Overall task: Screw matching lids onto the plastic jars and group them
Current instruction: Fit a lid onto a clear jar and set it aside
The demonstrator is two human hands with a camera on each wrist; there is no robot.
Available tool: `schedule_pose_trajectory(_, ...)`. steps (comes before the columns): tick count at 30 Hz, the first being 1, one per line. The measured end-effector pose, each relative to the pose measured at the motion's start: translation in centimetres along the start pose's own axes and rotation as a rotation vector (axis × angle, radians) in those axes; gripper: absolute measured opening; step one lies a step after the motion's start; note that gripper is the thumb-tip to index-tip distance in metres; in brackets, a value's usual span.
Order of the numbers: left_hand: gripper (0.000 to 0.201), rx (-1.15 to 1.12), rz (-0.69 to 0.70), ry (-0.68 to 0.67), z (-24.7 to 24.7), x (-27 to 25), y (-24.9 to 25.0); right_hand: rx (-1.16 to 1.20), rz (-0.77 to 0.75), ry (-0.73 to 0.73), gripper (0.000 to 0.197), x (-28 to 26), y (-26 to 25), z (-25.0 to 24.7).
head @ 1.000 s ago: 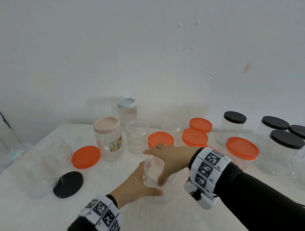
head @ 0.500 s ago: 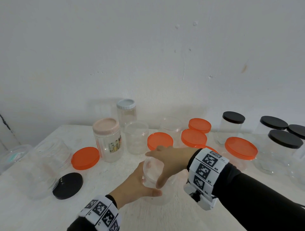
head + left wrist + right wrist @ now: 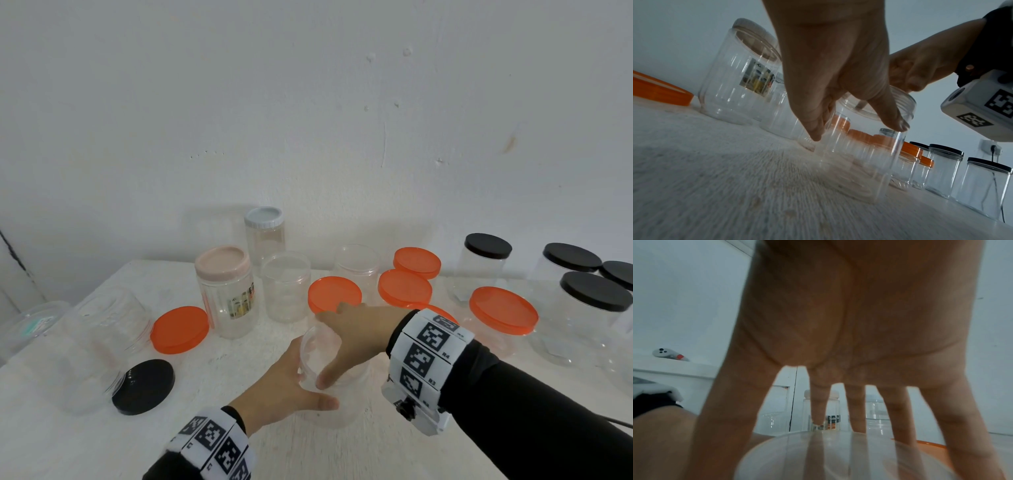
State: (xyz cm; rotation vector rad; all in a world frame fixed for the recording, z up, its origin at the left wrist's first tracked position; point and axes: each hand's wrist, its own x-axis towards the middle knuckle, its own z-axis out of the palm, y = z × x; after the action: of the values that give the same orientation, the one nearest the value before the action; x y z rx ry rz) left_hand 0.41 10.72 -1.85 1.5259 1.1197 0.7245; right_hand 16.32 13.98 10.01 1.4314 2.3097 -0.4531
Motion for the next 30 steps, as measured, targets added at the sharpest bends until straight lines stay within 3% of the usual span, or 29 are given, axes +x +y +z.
schedule_pose_trajectory(4, 0.097, 0.024, -0.004, 0.024, 0.1, 0.2, -0.1, 0.023, -0.125, -0.054, 0.095, 0.1, -0.3, -0.1)
schedule_pose_trajectory(8, 0.091, 0.04, -0.03, 0.029, 0.1, 0.1, -0.3, 0.024, -0.106, 0.008, 0.09, 0.6, 0.0, 0.3)
schedule_pose_trajectory(12, 0.103, 0.048, -0.058, 0.045, 0.1, -0.1, -0.1, 0.024, -0.104, 0.071, 0.089, 0.9, 0.3, 1.0)
schedule_pose_trajectory(16, 0.104, 0.052, -0.063, 0.032, 0.1, -0.4, 0.2, -0.003, -0.125, 0.181, 0.086, 0.9, 0.5, 2.5)
schedule_pose_trajectory(21, 0.088, 0.108, -0.034, -0.005, 0.1, -0.8, 1.2, 0.01, -0.115, 0.39, 0.08, 0.4, 0.7, 5.4)
schedule_pose_trajectory(25, 0.074, 0.334, -0.01, 0.003, -0.6, -1.7, 2.4, 0.121, -0.092, 0.489, 0.076, 0.3, 0.6, 7.8)
schedule_pose_trajectory(30, 0.069, 0.727, 0.0, 0.221, -6.3, -4.6, 4.6, 0.177, -0.009, 0.515, 0.075, 0.2, 1.5, 8.0)
